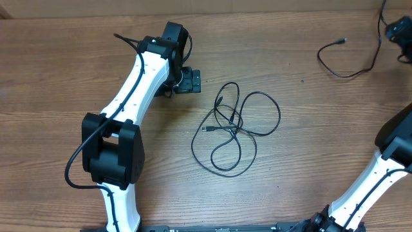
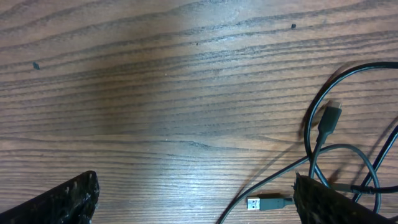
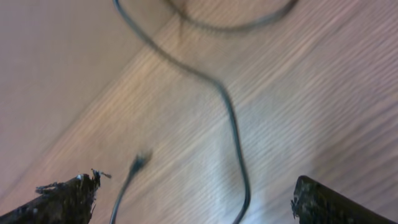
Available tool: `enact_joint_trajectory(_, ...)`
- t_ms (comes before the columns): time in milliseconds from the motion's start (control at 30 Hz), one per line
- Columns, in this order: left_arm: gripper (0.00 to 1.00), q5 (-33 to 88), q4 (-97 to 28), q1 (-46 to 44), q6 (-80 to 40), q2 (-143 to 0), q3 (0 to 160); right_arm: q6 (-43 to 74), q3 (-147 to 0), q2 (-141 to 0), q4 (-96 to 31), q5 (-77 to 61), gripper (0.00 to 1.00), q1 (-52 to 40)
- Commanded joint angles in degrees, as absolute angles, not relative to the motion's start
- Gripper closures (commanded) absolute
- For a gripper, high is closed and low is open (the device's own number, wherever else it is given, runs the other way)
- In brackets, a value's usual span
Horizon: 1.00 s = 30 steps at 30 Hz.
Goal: Untangle cables
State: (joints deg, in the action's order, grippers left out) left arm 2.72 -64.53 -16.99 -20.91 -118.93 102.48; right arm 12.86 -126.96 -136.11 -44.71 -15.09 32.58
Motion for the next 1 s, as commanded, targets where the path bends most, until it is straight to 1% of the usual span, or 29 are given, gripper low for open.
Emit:
enact_joint_trajectory(0,0.00,2.35,-64.47,-16.80,-21.45,-118.76,103.24,5.93,-128.01,-132.33,-53.82,-20.18,0.00,31.88)
enact_joint_trajectory(200,0.00,2.35,-64.47,-16.80,-21.45,-118.76,103.24,-7.31,-128.01,-132.33,-69.95,-18.52,0.00,28.71)
enact_joint_trajectory(333,0.00,2.35,-64.47,-16.80,-21.45,-118.76,103.24,-8.03,-127.92,-132.33,-75.61,-10.41,0.00,25.96)
enact_joint_trajectory(467,0.00,2.35,-64.47,-16.80,-21.45,-118.76,103.24,-8.01,-127.72,-132.33,-77.69,-8.78,0.00,23.35)
enact_joint_trajectory(700,0.00,2.35,-64.47,-16.80,-21.45,-118.76,103.24,-7.94,-126.32,-132.35,-76.95,-5.76,0.00,18.20)
enact_joint_trajectory(867,0.00,2.35,-64.47,-16.80,-21.45,-118.76,103.24,-7.29,-122.76,-132.35,-77.06,-5.39,0.00,15.33)
enact_joint_trajectory(967,0.00,2.35,-64.47,-16.80,-21.45,-118.76,103.24,-4.47,-119.61,-132.35,-76.20,-4.64,0.00,14.41)
